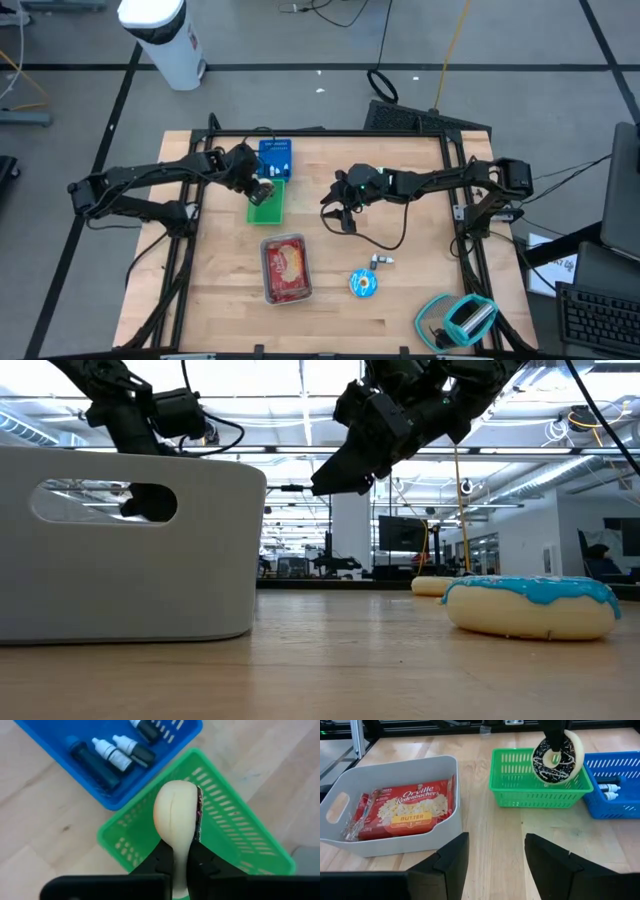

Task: Pick & Place Food Item
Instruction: Put the black donut into the green bin

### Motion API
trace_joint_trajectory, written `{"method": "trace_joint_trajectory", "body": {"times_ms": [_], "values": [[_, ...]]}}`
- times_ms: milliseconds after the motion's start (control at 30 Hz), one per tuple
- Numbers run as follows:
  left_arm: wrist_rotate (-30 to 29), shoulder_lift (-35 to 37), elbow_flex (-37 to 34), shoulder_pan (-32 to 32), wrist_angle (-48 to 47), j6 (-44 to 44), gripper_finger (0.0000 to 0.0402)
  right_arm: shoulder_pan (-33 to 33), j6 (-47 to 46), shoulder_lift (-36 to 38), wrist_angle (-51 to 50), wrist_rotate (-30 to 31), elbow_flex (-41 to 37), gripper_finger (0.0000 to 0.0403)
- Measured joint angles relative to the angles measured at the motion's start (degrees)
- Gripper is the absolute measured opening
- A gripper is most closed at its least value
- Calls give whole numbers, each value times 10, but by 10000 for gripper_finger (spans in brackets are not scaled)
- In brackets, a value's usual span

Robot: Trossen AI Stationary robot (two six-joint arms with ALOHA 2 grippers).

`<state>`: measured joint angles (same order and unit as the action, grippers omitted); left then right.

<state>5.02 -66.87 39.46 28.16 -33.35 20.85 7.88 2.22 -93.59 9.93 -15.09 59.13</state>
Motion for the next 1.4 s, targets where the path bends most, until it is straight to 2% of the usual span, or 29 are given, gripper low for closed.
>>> {"method": "trace_joint_trajectory", "body": {"times_ms": [367, 600, 867, 967, 1233, 1400], "values": [[6, -29, 0, -19, 5, 21, 24, 0, 0, 0, 0, 0, 0, 180], [-23, -53, 0, -17, 4, 22, 25, 0, 0, 0, 0, 0, 0, 179], [-25, -53, 0, -17, 5, 33, 29, 0, 1, 0, 0, 0, 0, 182], [-25, -53, 0, -17, 5, 35, 52, 0, 1, 0, 0, 0, 0, 182], [-26, -53, 0, -15, 4, 17, 158, 0, 2, 0, -1, 0, 0, 181], [-26, -52, 15, -15, -16, 4, 194, 0, 2, 0, -5, 0, 0, 181]]}}
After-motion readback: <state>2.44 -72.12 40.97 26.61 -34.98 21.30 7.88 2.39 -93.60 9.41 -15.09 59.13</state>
